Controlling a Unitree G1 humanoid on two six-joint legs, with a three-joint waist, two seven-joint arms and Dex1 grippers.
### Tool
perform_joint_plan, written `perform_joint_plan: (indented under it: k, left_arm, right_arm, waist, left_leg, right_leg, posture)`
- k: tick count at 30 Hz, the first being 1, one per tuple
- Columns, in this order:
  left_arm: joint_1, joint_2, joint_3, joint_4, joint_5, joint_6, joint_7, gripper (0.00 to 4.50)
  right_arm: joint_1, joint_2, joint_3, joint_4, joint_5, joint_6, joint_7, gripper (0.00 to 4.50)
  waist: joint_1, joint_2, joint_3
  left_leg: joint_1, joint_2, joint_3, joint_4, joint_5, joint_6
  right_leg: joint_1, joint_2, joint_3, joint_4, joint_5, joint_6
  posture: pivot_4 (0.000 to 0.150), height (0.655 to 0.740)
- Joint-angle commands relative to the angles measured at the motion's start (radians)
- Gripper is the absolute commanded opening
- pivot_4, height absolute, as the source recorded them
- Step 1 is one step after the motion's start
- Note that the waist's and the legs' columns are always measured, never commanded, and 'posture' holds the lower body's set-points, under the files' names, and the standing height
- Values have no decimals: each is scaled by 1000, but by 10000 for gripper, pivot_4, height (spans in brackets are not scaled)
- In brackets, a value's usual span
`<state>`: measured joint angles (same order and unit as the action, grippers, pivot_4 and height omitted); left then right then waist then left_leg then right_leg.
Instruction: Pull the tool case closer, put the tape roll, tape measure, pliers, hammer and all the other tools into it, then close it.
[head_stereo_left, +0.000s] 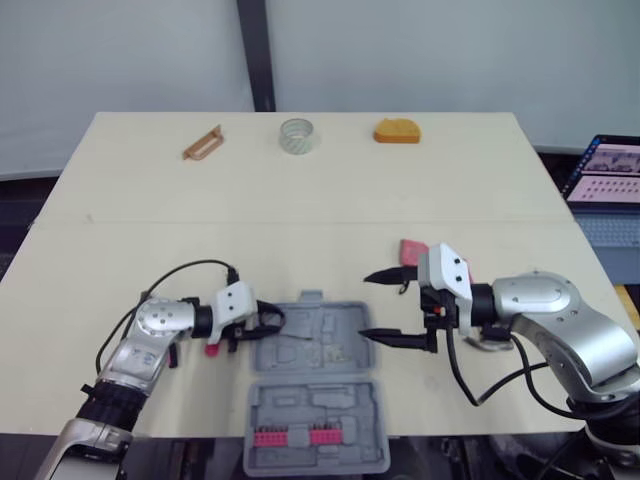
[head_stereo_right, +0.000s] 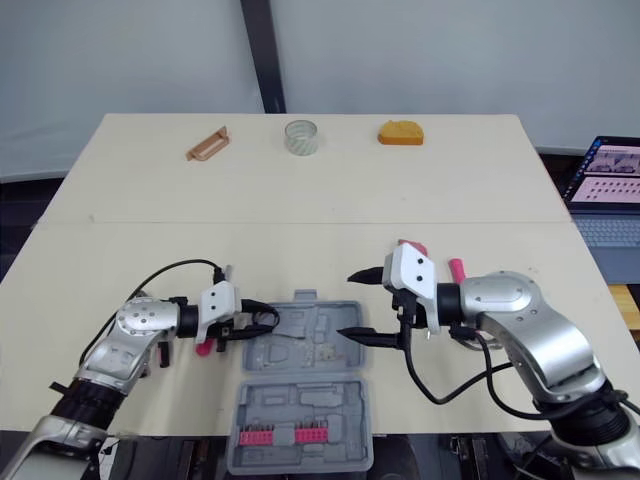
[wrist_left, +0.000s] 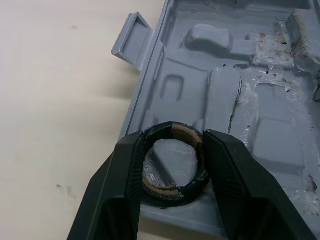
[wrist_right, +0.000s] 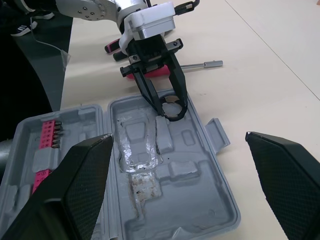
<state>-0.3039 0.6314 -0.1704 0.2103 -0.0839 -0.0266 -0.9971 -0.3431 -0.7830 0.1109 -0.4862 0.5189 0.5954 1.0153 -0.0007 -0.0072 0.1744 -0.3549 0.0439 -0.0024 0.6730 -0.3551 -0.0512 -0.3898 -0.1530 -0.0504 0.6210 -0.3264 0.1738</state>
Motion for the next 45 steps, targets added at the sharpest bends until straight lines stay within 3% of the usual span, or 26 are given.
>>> perform_joint_plan:
  k: [1, 5, 9, 12, 16, 20, 24, 27, 30, 34, 40, 45]
  left_arm:
    - [21, 24, -24, 56, 66, 9, 16, 20096]
    - [16, 5, 5, 43, 5, 55, 5, 20096]
    - [2, -13, 91, -57, -177, 254, -30, 20096]
    - [-10, 17, 166, -143, -279, 399, -33, 20096]
    - [-9, 67, 248, -231, -323, 481, -4, 20096]
    - [50, 181, 459, -246, -353, 538, 54, 20096]
    - [202, 244, 635, -214, -343, 531, 88, 20096]
    - [320, 251, 770, -180, -337, 509, 114, 29649]
    - [408, 250, 876, -125, -335, 476, 135, 44252]
    - [483, 234, 991, 34, -321, 376, 179, 44733]
    - [532, 212, 995, 107, -313, 294, 194, 44733]
    - [522, 204, 974, 112, -314, 276, 206, 44733]
  right_arm:
    - [-16, -4, -18, -41, 12, 2, -6, 45000]
    - [-22, 0, -15, -35, 9, 1, -7, 45000]
    - [-31, 5, -27, -23, 15, -1, -11, 45000]
    - [-33, 6, -67, -12, 47, 13, -17, 45000]
    - [-12, 0, -150, 23, 99, 40, -26, 45000]
    - [113, -60, -356, 200, 103, 28, -7, 45000]
    - [217, -109, -466, 392, 40, -65, 8, 45000]
    - [250, -107, -529, 558, 9, -138, 1, 45000]
    - [258, -105, -566, 683, -13, -200, -12, 45000]
    - [238, -107, -574, 853, -64, -296, -30, 45000]
    - [171, -106, -562, 1055, -123, -423, -39, 45000]
    - [141, -104, -548, 1108, -144, -466, -25, 45000]
  waist:
    - [0, 0, 0]
    - [0, 0, 0]
    - [-1, 0, 0]
    - [-2, 0, 0]
    - [-2, 0, 0]
    - [1, -4, 3]
    - [-3, -4, 3]
    - [-7, -4, 3]
    - [-6, -4, 3]
    - [-6, -4, 3]
    - [-2, -4, 3]
    - [-5, -4, 3]
  left_leg:
    - [0, 0, 0, 0, 0, 0]
    - [0, 0, 0, 0, 0, 0]
    - [0, 0, 0, 0, 0, 0]
    - [-1, 0, 0, 0, 0, 0]
    - [-1, 0, 0, 0, 0, 0]
    - [-1, 0, 0, -1, 0, 0]
    - [0, 1, 3, -4, -1, 2]
    - [3, 3, 8, -6, -1, 2]
    - [3, 4, 10, -7, -1, 1]
    - [3, 4, 11, -7, -2, 1]
    - [3, 4, 13, -7, -3, 1]
    - [3, 4, 13, -7, -3, 0]
  right_leg:
    - [0, 0, 0, 0, 0, 0]
    - [0, 0, 0, 0, 0, 0]
    - [0, 0, 0, 0, 0, 0]
    - [-1, 0, 0, 1, 0, 0]
    - [-1, 0, 0, 0, 0, 0]
    - [-1, 0, -1, 0, 0, 0]
    - [-1, 0, 0, -2, 0, 0]
    - [-2, 0, 0, -2, 1, -1]
    - [-3, 0, 0, -3, 1, -2]
    - [-3, 0, 0, -3, 1, -2]
    - [-3, 0, 1, -4, 2, -2]
    - [-3, 0, 1, -4, 2, -2]
  posture:
    - [1500, 7400]
    - [1500, 7400]
    - [1500, 7400]
    - [1500, 7400]
    - [1500, 7400]
    - [1500, 7400]
    - [1500, 7400]
    - [1500, 7400]
    - [1500, 7400]
    - [1500, 7400]
    - [1500, 7400]
    - [1500, 7400]
